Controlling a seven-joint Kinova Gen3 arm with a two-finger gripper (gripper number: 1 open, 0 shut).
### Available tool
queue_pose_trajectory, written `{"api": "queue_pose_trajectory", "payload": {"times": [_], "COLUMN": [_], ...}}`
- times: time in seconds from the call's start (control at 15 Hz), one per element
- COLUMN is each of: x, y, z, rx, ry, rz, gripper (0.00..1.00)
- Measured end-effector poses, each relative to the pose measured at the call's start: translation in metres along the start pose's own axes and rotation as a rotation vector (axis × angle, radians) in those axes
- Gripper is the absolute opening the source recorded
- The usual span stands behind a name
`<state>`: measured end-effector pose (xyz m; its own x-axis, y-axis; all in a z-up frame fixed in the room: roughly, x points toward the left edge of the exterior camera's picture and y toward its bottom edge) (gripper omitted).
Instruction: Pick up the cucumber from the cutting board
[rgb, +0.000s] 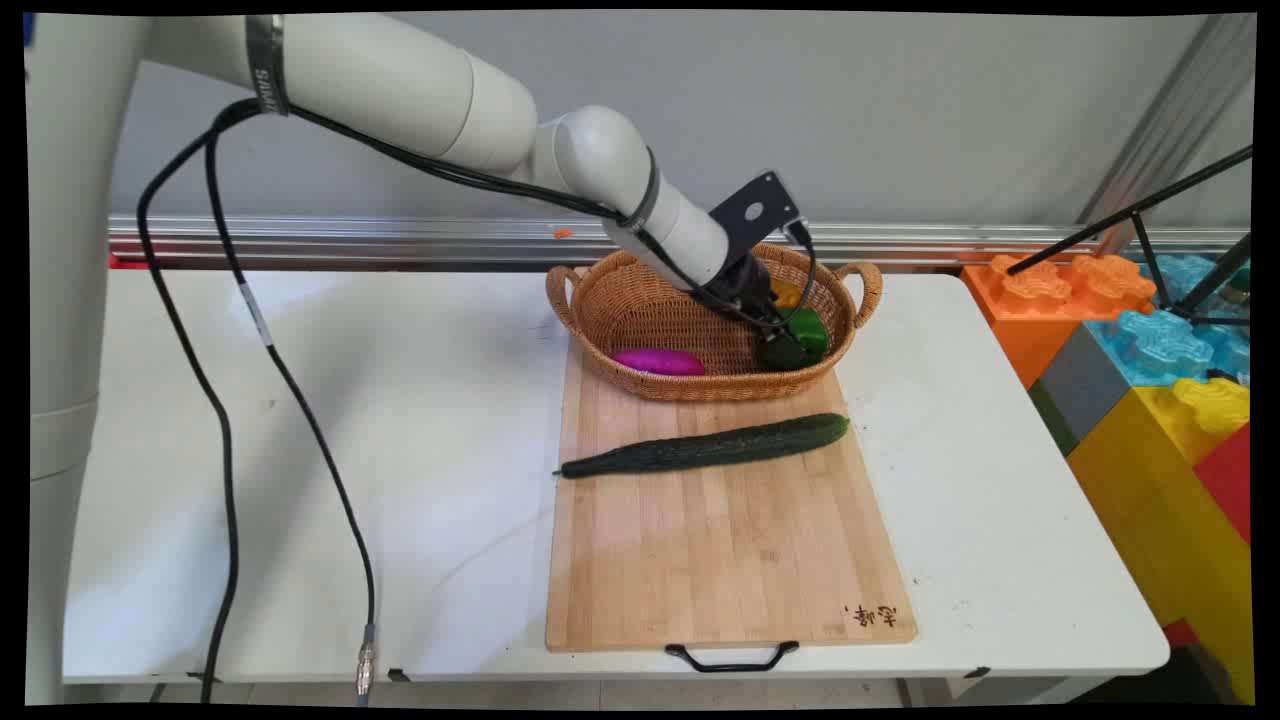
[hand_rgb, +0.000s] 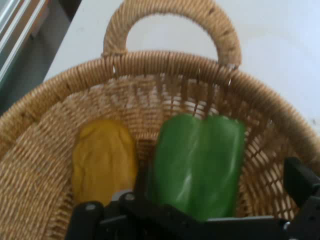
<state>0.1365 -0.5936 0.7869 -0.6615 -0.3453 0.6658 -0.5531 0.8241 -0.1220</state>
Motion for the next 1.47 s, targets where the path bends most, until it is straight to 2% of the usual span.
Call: {"api": "queue_pose_trajectory", "payload": {"times": [0.33, 0.67, 0.87, 1.13, 1.47], "x": [0.021, 0.027, 0.019, 0.002, -0.027], "y": [0.009, 0.025, 0.045, 0.067, 0.089], "z": [-0.019, -0.068, -0.098, -0.121, -0.127], "rx": [-0.008, -0.023, -0.046, -0.060, -0.070], "ry": [0.003, -0.052, -0.097, -0.143, -0.189], "rz": [0.015, 0.042, 0.046, 0.047, 0.053], "gripper": [1.00, 1.00, 1.00, 1.00, 1.00]}}
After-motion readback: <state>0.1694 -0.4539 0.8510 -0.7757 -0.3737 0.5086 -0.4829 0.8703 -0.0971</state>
